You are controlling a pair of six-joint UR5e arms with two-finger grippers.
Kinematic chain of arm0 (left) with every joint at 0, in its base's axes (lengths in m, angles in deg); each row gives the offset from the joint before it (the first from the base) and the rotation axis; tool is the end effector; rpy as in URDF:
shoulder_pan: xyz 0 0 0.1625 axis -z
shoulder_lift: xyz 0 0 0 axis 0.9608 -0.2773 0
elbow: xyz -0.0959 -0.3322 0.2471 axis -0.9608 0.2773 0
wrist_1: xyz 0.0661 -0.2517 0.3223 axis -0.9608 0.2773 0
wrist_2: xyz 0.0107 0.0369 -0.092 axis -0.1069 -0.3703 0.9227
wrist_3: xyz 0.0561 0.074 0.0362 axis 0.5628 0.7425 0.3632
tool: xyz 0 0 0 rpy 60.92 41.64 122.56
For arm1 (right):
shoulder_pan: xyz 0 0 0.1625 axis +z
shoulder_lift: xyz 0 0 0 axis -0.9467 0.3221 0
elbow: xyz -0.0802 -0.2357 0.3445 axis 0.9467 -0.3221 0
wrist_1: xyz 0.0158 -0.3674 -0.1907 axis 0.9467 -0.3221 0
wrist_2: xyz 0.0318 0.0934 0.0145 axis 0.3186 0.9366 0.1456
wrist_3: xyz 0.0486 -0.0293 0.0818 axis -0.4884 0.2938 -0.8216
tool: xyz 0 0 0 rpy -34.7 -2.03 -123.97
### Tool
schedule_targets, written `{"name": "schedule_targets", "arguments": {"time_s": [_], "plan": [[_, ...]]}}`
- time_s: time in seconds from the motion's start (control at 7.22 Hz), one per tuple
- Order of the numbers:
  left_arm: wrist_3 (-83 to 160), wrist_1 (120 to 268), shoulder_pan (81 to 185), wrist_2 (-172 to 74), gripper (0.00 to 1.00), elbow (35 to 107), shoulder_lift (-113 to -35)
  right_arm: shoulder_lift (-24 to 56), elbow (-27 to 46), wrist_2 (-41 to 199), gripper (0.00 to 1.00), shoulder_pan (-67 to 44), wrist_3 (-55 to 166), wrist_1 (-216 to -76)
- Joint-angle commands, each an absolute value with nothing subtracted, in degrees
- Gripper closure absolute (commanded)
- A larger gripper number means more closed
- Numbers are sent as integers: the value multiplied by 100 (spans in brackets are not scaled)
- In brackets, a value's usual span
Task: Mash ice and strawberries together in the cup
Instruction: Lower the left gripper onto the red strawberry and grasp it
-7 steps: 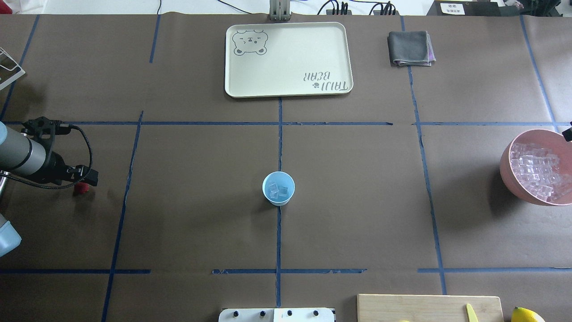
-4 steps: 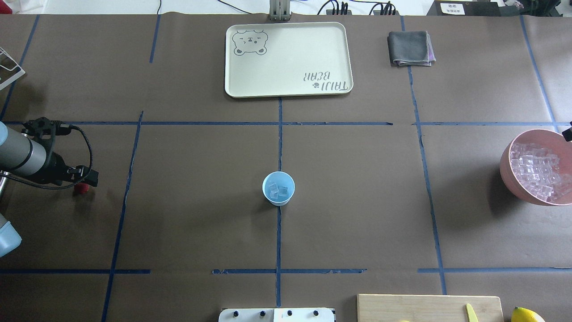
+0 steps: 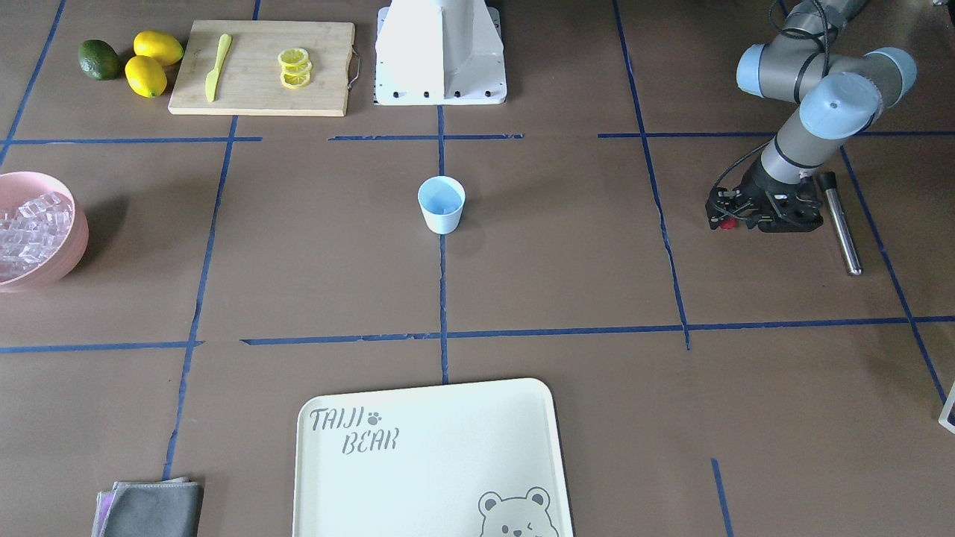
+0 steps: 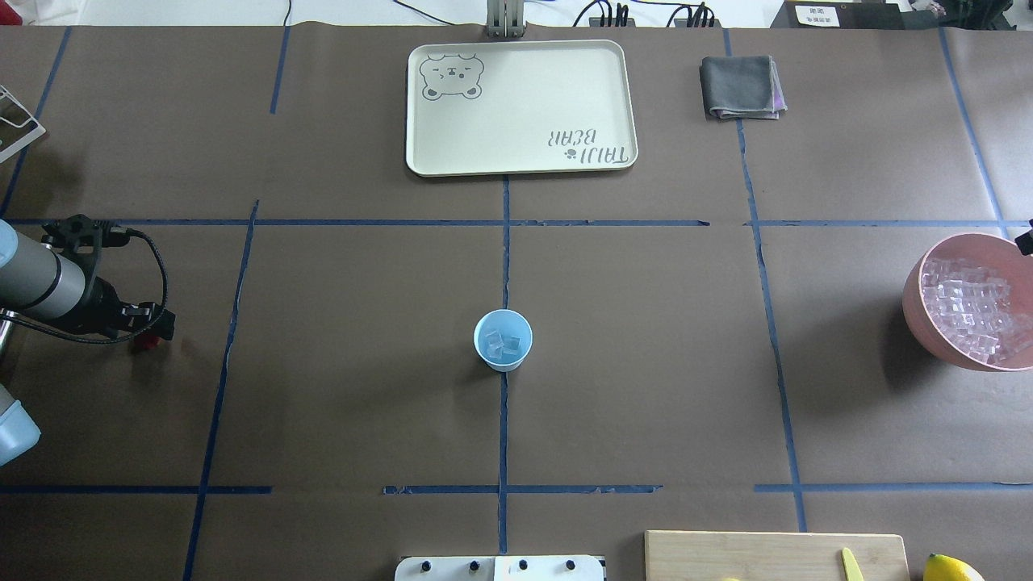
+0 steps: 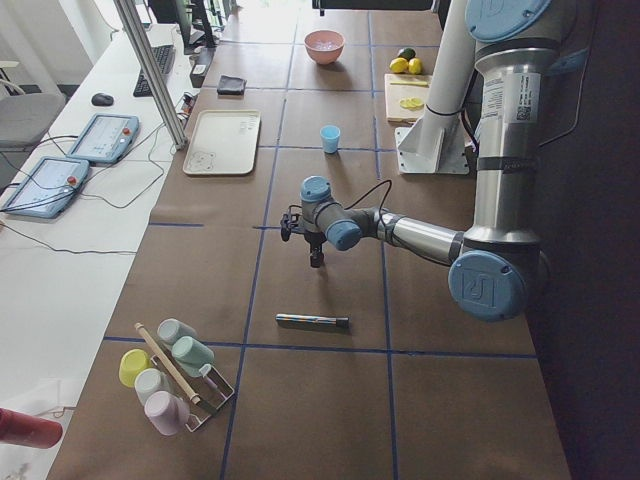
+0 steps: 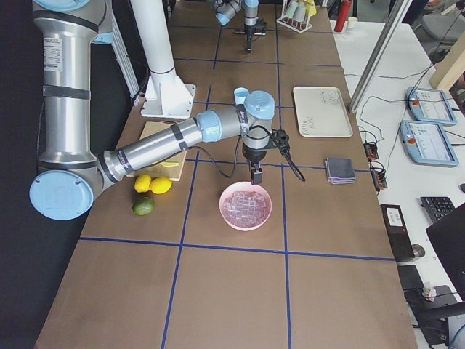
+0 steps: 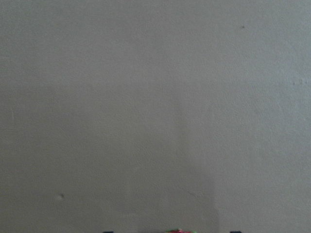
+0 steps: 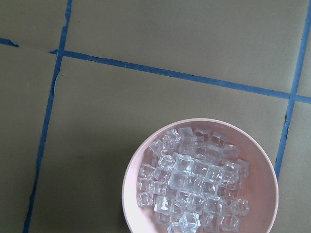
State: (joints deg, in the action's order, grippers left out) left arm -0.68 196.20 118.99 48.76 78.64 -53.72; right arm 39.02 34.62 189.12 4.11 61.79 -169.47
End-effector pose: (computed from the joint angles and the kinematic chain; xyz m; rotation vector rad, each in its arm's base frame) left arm 0.3037 -0.4246 0.5475 0.0228 0.7849 0.0070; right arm -0.0501 -0.4496 0.4686 0.0773 -0.7807 -0.1750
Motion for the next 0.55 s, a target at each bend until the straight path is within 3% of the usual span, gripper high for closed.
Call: {"name": "schedule_targets", "arguments": {"time_s": [0.0, 0.28, 0.42], "plan": [[-95, 19614, 11899, 5250, 100, 7924, -5393, 3902, 3470, 18930, 0, 411, 6179, -16947], [-600, 19571, 11899, 5514, 100, 8291, -5558, 3902, 3497, 18939, 0, 420, 6179, -16947], [-1301, 19544, 11890, 5812, 100, 8642, -6012, 3902, 3514, 18939, 0, 420, 6170, -16947]]}}
